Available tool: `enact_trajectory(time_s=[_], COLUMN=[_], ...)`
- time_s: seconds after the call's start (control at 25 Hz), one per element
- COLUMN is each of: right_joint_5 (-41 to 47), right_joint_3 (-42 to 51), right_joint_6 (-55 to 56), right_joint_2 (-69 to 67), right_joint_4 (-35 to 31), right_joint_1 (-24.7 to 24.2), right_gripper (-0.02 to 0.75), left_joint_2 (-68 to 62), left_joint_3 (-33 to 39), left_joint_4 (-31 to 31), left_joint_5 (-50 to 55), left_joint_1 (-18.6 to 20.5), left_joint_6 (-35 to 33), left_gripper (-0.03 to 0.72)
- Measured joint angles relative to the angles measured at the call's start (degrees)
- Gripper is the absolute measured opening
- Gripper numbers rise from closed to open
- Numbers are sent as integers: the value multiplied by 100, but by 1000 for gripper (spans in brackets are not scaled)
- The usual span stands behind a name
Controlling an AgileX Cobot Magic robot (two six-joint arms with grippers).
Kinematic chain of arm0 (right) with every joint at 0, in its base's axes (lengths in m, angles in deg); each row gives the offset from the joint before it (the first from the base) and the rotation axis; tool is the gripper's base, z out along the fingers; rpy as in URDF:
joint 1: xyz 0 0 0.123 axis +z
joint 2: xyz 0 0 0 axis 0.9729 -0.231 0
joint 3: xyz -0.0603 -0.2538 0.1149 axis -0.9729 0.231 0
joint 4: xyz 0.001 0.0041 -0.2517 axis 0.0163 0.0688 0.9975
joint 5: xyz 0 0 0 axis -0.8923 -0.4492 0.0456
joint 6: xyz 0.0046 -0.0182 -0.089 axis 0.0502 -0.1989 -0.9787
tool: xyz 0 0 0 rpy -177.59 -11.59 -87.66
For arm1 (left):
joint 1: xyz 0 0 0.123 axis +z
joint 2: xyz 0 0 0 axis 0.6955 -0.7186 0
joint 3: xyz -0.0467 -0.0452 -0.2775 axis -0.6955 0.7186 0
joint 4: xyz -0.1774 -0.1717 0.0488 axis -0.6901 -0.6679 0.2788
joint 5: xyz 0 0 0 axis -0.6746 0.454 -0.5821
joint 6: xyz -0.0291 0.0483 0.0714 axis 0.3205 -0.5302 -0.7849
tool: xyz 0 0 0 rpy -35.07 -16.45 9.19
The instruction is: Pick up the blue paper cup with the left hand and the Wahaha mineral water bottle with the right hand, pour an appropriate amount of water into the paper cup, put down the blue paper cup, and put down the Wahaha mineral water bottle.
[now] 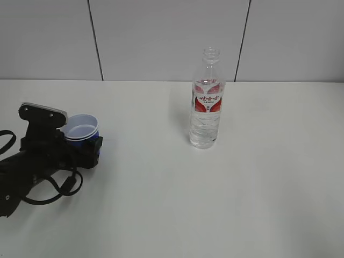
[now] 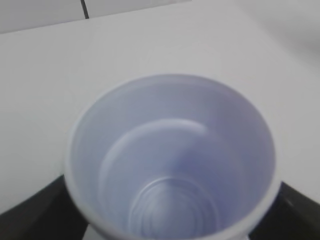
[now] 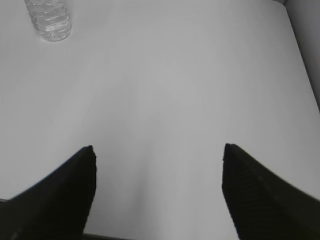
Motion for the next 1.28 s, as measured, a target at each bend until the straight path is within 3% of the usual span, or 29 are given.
enact_trajectory(time_s=[0.36,0.64,1.08,1.28], right_joint_5=[0,0,-25,-833], right_joint_3=[0,0,-10,-288], right_joint_6=[0,0,0,0], right_joint_2=[0,0,0,-383], right_joint_4=[0,0,122,184], right_joint_1=[0,0,0,0], right_gripper=[585,585,586,586], left_joint_2=[-3,-3,269,885], left_joint_3=[-164,-174,-139,53], left_joint_4=[9,35,264,324], left_joint_5=[0,0,33,230], left_joint_1=[0,0,-62,-185], left_joint_6=[0,0,0,0], left_gripper=[649,538,531,530])
